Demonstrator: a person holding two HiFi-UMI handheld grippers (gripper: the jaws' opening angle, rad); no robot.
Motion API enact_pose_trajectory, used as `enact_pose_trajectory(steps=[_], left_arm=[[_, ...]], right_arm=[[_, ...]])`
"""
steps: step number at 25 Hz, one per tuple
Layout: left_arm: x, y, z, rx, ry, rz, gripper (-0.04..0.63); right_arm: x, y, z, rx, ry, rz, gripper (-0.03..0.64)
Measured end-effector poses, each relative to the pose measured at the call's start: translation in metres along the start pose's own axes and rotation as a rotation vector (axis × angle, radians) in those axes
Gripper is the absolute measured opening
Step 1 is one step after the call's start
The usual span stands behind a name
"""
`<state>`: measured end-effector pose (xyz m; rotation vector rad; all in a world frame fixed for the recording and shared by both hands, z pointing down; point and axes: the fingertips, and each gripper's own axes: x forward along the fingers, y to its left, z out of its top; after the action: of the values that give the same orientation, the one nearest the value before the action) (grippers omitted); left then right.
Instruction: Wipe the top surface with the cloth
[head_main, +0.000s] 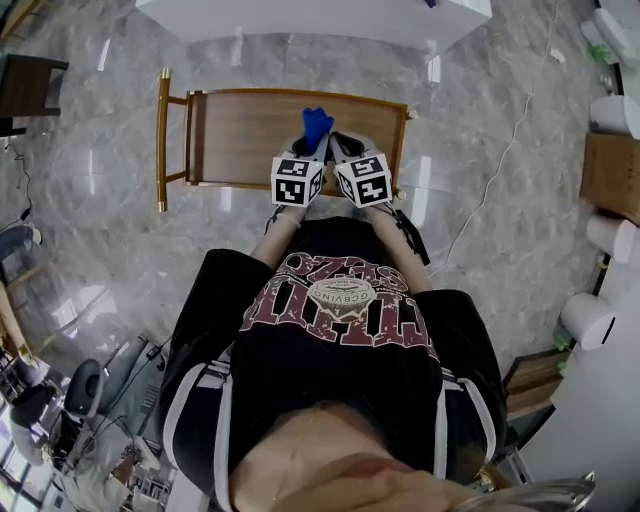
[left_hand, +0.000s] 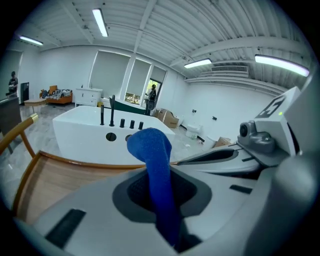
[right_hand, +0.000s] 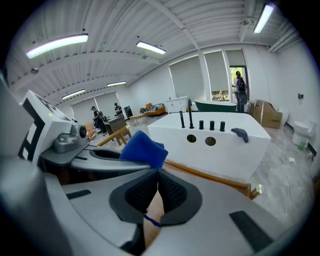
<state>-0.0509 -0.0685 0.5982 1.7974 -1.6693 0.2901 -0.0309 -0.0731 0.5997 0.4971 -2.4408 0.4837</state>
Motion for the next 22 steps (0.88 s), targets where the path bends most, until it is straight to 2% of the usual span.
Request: enact_pose_trajectory(steps=[14,22], left_arm=[[-0.07,-0.019,0.116,0.067,-0.284,0.046,0.098],[-0.102,-0.029,0.157,0.095,-0.39,0.058,0.098]], right_arm=[[-0.07,0.032,0.138,-0.146,-0.326,0.039,0.018],[-0.103,0.051,0.186,-0.156,-0.45,0.103,0.018]])
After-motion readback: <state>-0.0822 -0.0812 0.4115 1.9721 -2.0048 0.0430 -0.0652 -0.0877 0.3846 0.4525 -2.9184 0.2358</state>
